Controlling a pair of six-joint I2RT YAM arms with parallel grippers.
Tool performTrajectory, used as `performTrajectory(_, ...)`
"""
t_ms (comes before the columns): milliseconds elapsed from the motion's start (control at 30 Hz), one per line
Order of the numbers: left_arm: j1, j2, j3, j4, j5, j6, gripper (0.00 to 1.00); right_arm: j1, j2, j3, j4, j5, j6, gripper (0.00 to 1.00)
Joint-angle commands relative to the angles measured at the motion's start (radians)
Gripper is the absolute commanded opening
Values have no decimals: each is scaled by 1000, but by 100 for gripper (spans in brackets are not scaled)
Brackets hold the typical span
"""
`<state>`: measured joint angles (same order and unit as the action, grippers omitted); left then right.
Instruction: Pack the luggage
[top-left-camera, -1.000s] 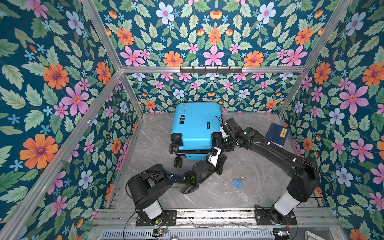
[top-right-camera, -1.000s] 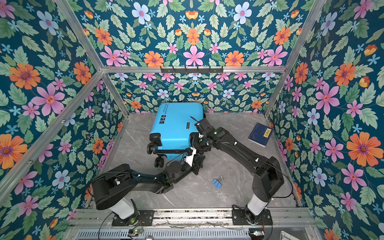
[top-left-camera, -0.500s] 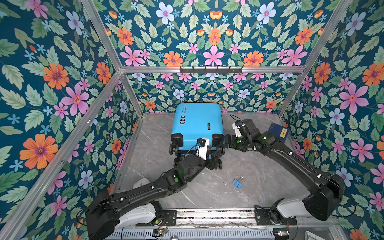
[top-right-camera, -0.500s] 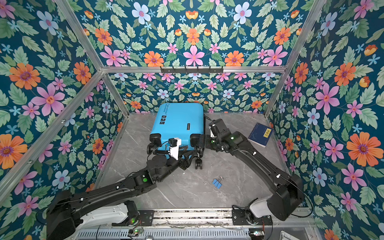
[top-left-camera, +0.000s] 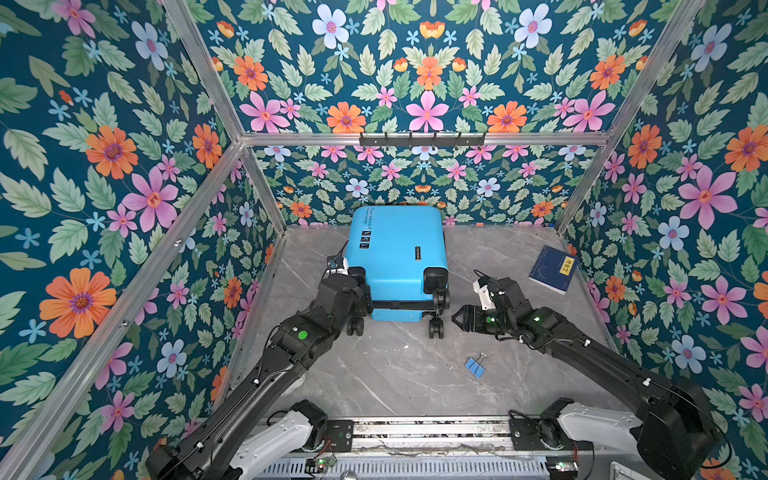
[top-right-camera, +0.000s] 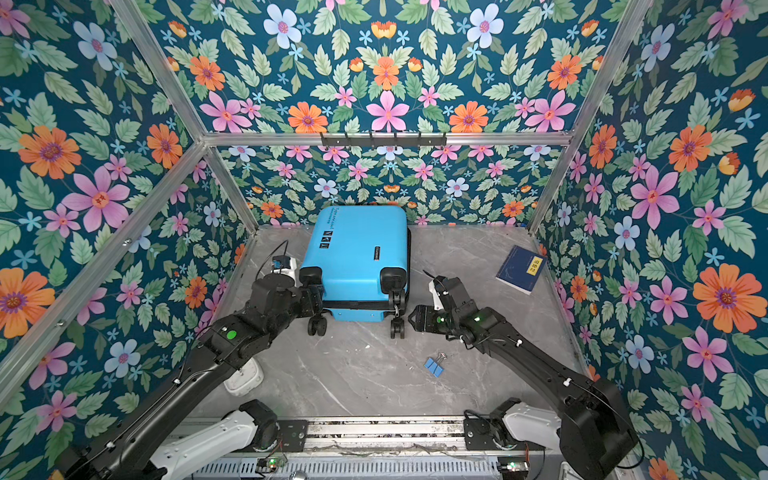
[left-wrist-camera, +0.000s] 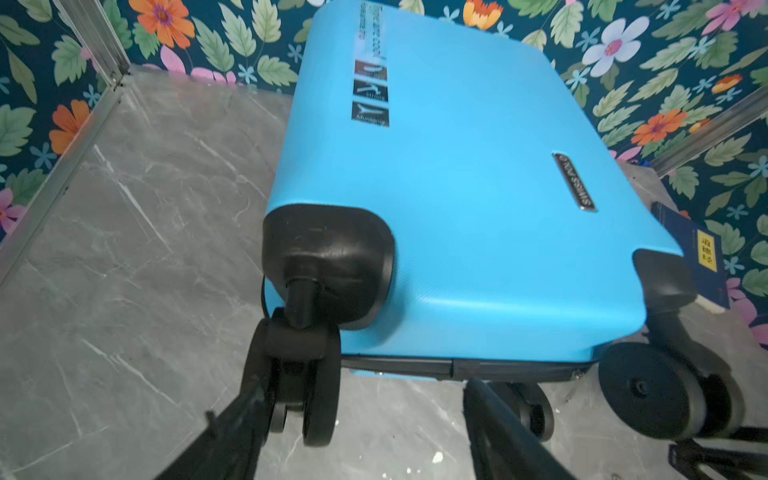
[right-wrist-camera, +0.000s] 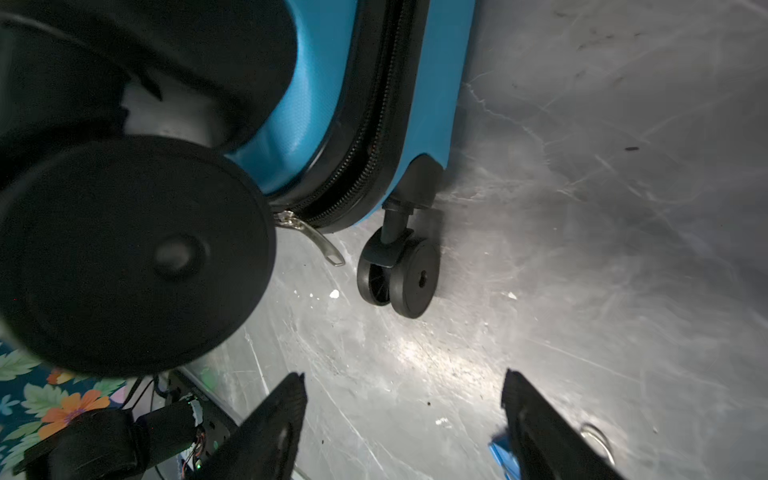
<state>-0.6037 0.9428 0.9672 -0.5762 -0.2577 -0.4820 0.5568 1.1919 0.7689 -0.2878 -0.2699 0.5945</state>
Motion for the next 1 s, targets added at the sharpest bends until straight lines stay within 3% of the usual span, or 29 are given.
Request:
performTrajectory(0, 19, 14, -10, -82, 40, 28, 78, 1, 18, -40, 232, -77, -1, 74)
performTrajectory(300, 7, 57, -6, -2, 171, -28, 68, 1, 123, -66, 348, -97, 12, 63)
performTrajectory(567, -10, 34, -31, -28, 103, -24, 70, 1, 203, -80, 481, -162, 37, 61)
performTrajectory(967, -10, 65, -22, -10, 88, -16, 70, 2, 304, -71, 649, -190, 108, 37)
